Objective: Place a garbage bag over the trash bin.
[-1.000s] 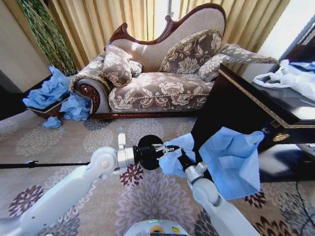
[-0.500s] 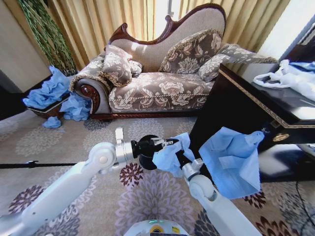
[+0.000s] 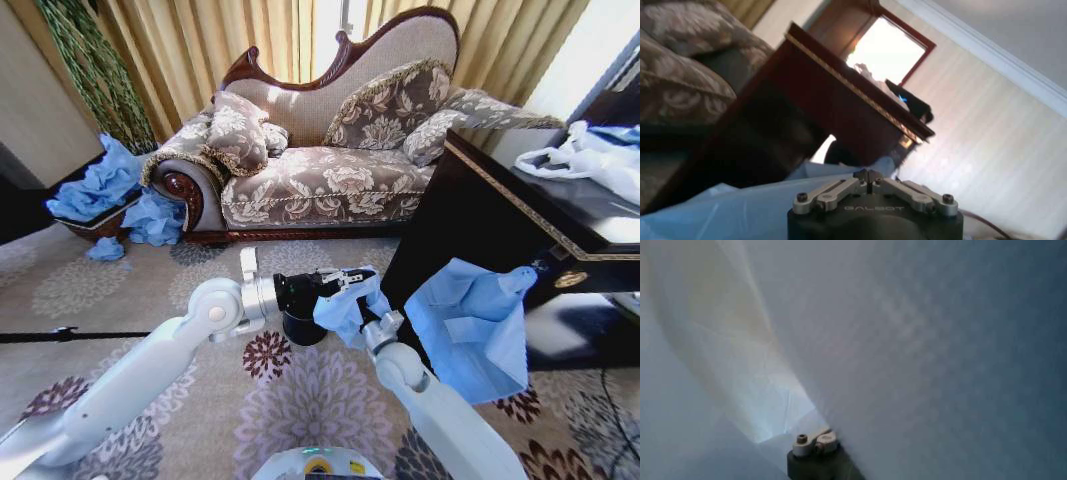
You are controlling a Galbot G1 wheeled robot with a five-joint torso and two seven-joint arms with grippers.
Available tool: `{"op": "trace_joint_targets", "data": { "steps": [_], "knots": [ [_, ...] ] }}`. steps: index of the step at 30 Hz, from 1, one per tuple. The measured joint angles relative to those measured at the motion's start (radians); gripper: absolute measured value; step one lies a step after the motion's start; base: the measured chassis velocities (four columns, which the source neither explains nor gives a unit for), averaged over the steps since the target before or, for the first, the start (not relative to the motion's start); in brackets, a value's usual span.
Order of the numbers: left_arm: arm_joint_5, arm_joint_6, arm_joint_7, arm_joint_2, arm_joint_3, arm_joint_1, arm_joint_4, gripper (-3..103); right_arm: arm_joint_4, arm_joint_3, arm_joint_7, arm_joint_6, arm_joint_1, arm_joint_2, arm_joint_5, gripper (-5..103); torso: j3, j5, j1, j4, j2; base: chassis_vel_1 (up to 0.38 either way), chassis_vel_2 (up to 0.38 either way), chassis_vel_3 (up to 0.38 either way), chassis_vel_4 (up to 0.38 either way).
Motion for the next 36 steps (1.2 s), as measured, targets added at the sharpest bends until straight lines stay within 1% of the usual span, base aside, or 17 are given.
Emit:
{"op": "trace_joint_targets", "data": {
  "steps": [3, 4, 6, 8, 11, 12, 17, 18, 23, 25, 28, 29, 31, 32, 36],
  "knots": [
    [0.0, -0.02, -0.01, 0.002, -0.048, 0.007, 0.024, 0, -0.032, -0.05, 0.013, -0.003, 0.082, 0.002, 0.023, 0, 0.0, -0.0001, 0.0, 0.0, 0.0, 0.0, 0.0, 0.0, 0.0],
    [0.0, -0.02, -0.01, 0.002, -0.048, 0.007, 0.024, 0, -0.032, -0.05, 0.013, -0.003, 0.082, 0.002, 0.023, 0, 0.0, -0.0001, 0.0, 0.0, 0.0, 0.0, 0.0, 0.0, 0.0],
    [-0.003, -0.034, -0.013, 0.005, -0.069, 0.006, 0.041, 0, -0.075, -0.095, 0.018, -0.005, 0.164, 0.013, 0.043, 0, 0.0, -0.0001, 0.0, 0.0, 0.0, 0.0, 0.0, 0.0, 0.0],
    [-0.004, -0.037, -0.013, 0.006, -0.073, 0.007, 0.047, 0, -0.089, -0.111, 0.021, -0.006, 0.187, 0.018, 0.048, 0, 0.0, -0.0001, 0.0, -0.0001, 0.0, 0.0, 0.0, 0.0, 0.0],
    [-0.003, -0.057, -0.018, 0.0, -0.081, 0.014, 0.078, 0, -0.155, -0.179, 0.035, -0.01, 0.272, 0.049, 0.067, 0, 0.0, -0.0002, 0.0, 0.0002, 0.0, 0.0, 0.0, 0.0, 0.0],
    [-0.003, -0.057, -0.018, 0.0, -0.081, 0.014, 0.078, 0, -0.155, -0.179, 0.035, -0.01, 0.272, 0.049, 0.067, 0, 0.0, -0.0002, 0.0, 0.0002, 0.0, 0.0, 0.0, 0.0, 0.0],
    [0.008, -0.084, -0.044, -0.025, -0.097, 0.026, 0.128, 0, -0.225, -0.263, 0.04, -0.039, 0.336, 0.076, 0.096, 0, 0.0, -0.0001, 0.0, 0.0, 0.0, 0.0, 0.0, 0.0, 0.0],
    [0.008, -0.084, -0.044, -0.025, -0.097, 0.026, 0.128, 0, -0.225, -0.263, 0.04, -0.039, 0.336, 0.076, 0.096, 0, 0.0, -0.0001, 0.0, 0.0, 0.0, 0.0, 0.0, 0.0, 0.0],
    [0.015, -0.12, -0.077, -0.043, -0.125, 0.044, 0.161, 0, -0.298, -0.312, 0.04, -0.047, 0.383, 0.102, 0.11, 0, 0.0, -0.0003, 0.0, -0.0002, 0.0, 0.0, 0.0, 0.0, 0.0],
    [0.017, -0.122, -0.077, -0.047, -0.137, 0.05, 0.174, 0, -0.318, -0.323, 0.039, -0.048, 0.396, 0.113, 0.113, 0, 0.0, -0.0002, 0.0, -0.0002, 0.0, 0.0, 0.0, 0.0, 0.0],
    [0.025, -0.123, -0.056, -0.048, -0.163, 0.058, 0.218, 0, -0.388, -0.348, 0.03, -0.05, 0.436, 0.151, 0.118, 0, 0.0, -0.0003, 0.0, 0.0001, 0.0, 0.0, 0.0, 0.0, 0.0],
    [0.025, -0.123, -0.056, -0.048, -0.163, 0.058, 0.218, 0, -0.388, -0.348, 0.03, -0.05, 0.436, 0.151, 0.118, 0, 0.0, -0.0003, 0.0, 0.0001, 0.0, 0.0, 0.0, 0.0, 0.0],
    [0.034, -0.123, -0.038, -0.048, -0.176, 0.057, 0.264, 0, -0.433, -0.368, 0.026, -0.055, 0.465, 0.171, 0.136, 0, 0.0, -0.0003, 0.0, 0.0002, 0.0, 0.0, 0.0, 0.0, 0.0],
    [0.034, -0.123, -0.038, -0.048, -0.176, 0.057, 0.264, 0, -0.433, -0.368, 0.026, -0.055, 0.465, 0.171, 0.136, 0, 0.0, -0.0003, 0.0, 0.0002, 0.0, 0.0, 0.0, 0.0, 0.0],
    [0.032, -0.124, -0.032, -0.056, -0.194, 0.059, 0.351, 0, -0.499, -0.417, 0.012, -0.079, 0.512, 0.194, 0.168, 0, 0.0, -0.0002, 0.0, -0.0001, 0.0, 0.0, 0.0, 0.0, 0.0]
  ]
}}
